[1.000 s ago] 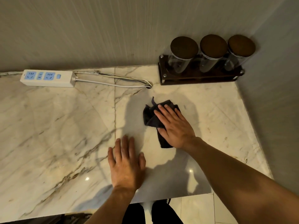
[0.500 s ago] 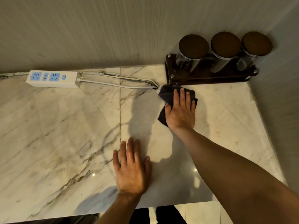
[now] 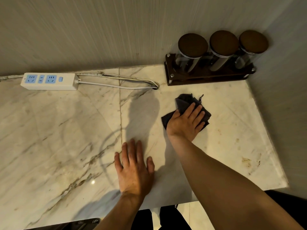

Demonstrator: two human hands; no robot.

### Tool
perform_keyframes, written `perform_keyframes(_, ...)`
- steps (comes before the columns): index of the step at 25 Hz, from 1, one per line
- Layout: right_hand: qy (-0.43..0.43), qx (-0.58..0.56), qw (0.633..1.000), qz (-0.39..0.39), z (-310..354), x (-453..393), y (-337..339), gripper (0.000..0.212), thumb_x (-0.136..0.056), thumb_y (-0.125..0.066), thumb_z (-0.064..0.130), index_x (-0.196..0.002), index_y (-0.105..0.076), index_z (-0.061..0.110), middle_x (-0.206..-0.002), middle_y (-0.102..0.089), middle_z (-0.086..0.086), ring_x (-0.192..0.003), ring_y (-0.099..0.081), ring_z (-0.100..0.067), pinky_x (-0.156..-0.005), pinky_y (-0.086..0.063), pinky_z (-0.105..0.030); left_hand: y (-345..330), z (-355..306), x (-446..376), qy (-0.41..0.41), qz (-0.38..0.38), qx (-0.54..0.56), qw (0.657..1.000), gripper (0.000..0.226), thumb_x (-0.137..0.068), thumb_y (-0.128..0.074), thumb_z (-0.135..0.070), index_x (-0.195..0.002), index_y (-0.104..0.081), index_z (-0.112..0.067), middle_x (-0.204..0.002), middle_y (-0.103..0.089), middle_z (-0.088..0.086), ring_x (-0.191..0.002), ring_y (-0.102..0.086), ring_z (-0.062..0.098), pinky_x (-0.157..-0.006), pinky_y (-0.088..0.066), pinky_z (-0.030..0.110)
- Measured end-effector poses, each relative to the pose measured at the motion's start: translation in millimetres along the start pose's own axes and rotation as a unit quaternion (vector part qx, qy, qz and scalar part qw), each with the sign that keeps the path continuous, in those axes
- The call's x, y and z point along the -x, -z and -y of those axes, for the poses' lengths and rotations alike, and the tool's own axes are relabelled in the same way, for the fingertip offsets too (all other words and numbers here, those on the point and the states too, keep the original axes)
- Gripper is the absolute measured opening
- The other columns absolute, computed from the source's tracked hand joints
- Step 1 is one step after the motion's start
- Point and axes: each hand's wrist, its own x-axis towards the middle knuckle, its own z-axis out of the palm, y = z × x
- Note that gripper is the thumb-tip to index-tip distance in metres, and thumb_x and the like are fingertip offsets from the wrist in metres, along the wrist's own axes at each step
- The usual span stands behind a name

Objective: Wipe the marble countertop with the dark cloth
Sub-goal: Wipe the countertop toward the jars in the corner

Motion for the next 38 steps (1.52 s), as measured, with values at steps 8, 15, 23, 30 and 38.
perform_keyframes(8, -0.037, 0.002, 0.999, 0.011, -39, 48, 1, 0.065, -0.1, -0.022, 0.041, -0.151, 0.008, 0.016, -0.161, 0.011, -0.006, -0.147, 0.012, -0.024, -0.118, 0.008, -0.044, 5, -2, 3, -0.004, 0.0, -0.009, 1.0, 0.063, -0.088, -0.039, -0.043, -0.141, -0.041, -0.008, -0.148, -0.042, 0.017, -0.139, -0.03, 0.035, -0.113, -0.019, 0.056)
perform_keyframes(15, -0.018, -0.011, 1.0, 0.003, -80, 97, -1, 0.065, -0.1, -0.022, 0.04, -0.151, 0.008, 0.016, -0.161, 0.011, -0.007, -0.147, 0.013, -0.024, -0.118, 0.009, -0.044, -1, 1, 4, -0.028, -0.024, -0.025, 0.999, 0.063, -0.092, -0.034, -0.044, -0.142, -0.036, -0.006, -0.147, -0.041, 0.019, -0.137, -0.03, 0.038, -0.112, -0.017, 0.057)
perform_keyframes(23, 0.137, 0.054, 0.989, 0.004, -145, 125, 6, 0.064, -0.096, -0.022, 0.042, -0.153, -0.003, 0.02, -0.162, -0.001, -0.005, -0.148, 0.006, -0.022, -0.118, 0.009, -0.041, -1, 4, 2, -0.008, 0.001, 0.03, 1.0, 0.061, -0.093, -0.033, -0.045, -0.145, -0.025, -0.016, -0.157, -0.022, 0.011, -0.146, -0.008, 0.03, -0.118, 0.0, 0.051)
perform_keyframes(30, 0.393, 0.159, 0.904, 0.054, -205, 90, 41, 0.065, -0.091, -0.035, 0.042, -0.151, -0.02, 0.021, -0.158, -0.013, -0.002, -0.147, -0.016, -0.022, -0.118, -0.014, -0.046, 12, -33, 9, -0.025, 0.0, 0.082, 0.996, 0.054, -0.091, -0.046, -0.028, -0.141, -0.034, -0.01, -0.155, -0.024, 0.016, -0.144, -0.012, 0.034, -0.118, -0.002, 0.05)
perform_keyframes(38, 0.532, 0.205, 0.813, 0.12, -209, 30, 62, 0.068, -0.091, -0.037, 0.042, -0.152, -0.012, 0.025, -0.161, -0.008, 0.001, -0.148, -0.003, -0.017, -0.119, -0.005, -0.039, 3, -56, 4, -0.044, -0.036, 0.104, 0.993, 0.054, -0.092, -0.043, -0.026, -0.141, -0.038, -0.006, -0.15, -0.037, 0.017, -0.142, -0.024, 0.035, -0.117, -0.01, 0.053)
